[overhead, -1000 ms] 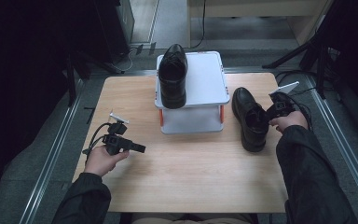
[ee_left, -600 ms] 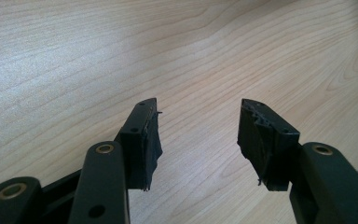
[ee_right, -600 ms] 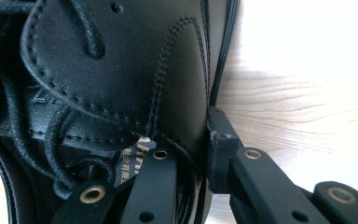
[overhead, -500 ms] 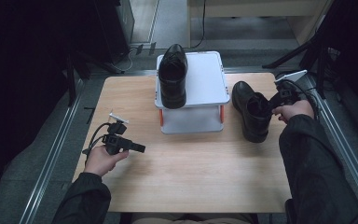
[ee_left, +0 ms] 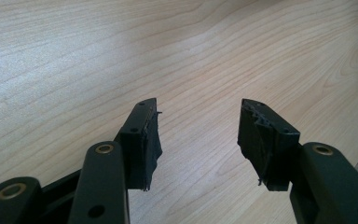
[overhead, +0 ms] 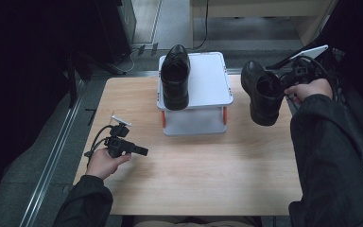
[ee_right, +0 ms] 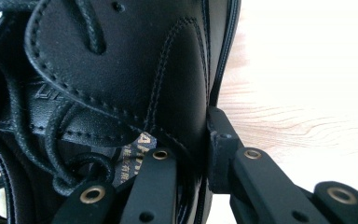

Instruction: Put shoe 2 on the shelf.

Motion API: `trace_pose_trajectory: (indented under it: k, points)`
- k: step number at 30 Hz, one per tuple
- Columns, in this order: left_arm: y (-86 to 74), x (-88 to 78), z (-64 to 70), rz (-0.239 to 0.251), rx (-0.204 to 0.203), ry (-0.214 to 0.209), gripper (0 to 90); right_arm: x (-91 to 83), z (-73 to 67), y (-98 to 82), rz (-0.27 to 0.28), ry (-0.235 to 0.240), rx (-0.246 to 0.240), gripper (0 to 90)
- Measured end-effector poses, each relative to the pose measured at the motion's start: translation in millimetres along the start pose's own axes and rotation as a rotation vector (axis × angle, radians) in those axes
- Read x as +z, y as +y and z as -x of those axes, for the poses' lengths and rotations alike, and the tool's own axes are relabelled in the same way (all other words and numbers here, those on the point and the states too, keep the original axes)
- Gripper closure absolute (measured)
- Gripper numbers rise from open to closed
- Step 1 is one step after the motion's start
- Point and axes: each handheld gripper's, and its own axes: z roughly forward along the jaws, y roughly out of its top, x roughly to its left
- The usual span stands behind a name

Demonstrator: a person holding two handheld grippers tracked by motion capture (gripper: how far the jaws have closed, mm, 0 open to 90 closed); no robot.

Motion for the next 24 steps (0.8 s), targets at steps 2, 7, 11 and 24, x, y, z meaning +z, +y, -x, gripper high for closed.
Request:
trace_pose_trajectory:
  k: [2,7,11,24]
  points:
    - [0.3,0.3,0.2,-0.004,0.005,-0.001,47.5,-10.1,-7.3,3.6,0.01,-0.002,-0.004,84.1]
    - [-0.2,0.2,-0.2,-0.003,0.003,-0.004,47.4,-28.6,-27.0,11.7,0.033,0.006,-0.021,84.1]
    - [-0.4,0.5,0.4,-0.002,0.0,-0.008,47.4,-37.7,-44.6,17.1,0.054,0.005,-0.036,84.2]
    - [-1.5,-0.7,0.3,-0.009,0.007,-0.02,47.3,-16.0,-118.9,30.4,0.01,0.009,-0.116,84.2]
